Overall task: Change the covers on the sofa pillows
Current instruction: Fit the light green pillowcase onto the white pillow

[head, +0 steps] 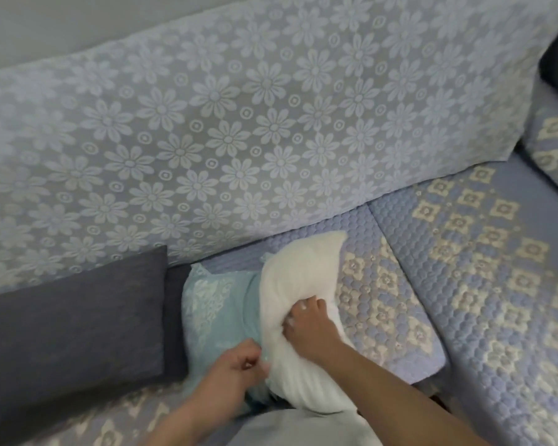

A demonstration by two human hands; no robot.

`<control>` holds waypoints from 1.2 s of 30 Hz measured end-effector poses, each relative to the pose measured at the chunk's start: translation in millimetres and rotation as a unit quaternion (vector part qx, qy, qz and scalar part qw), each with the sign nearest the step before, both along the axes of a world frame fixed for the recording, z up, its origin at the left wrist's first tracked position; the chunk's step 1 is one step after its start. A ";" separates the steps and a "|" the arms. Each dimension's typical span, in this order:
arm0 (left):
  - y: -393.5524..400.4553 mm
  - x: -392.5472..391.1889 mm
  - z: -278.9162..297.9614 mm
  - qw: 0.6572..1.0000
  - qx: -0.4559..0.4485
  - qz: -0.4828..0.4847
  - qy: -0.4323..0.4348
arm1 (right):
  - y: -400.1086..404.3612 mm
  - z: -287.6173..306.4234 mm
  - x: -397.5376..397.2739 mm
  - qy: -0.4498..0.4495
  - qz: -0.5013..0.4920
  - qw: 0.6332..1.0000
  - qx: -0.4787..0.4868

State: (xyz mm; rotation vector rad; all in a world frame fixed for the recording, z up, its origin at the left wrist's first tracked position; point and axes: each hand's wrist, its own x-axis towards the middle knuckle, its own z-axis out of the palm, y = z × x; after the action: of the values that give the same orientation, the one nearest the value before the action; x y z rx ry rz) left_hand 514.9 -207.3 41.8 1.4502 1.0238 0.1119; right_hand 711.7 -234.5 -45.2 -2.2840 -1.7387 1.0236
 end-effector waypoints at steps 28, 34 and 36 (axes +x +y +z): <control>87.4 -20.2 -57.2 0.762 0.374 -0.433 0.304 | -56.0 -77.7 12.1 0.234 -0.383 0.873 -0.192; 123.6 27.2 -38.1 0.857 0.296 -0.264 0.328 | -96.7 -102.3 -54.5 0.512 -0.571 0.540 -0.346; 139.2 35.4 -37.9 0.887 0.235 -0.225 0.328 | -107.0 -97.1 -63.5 0.534 -0.601 0.502 -0.319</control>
State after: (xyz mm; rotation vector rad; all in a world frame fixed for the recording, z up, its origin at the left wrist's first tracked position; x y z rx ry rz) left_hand 550.3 -68.1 3.9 2.2217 1.2080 -0.5400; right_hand 648.3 -341.5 -142.3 -1.4777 0.7901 1.9234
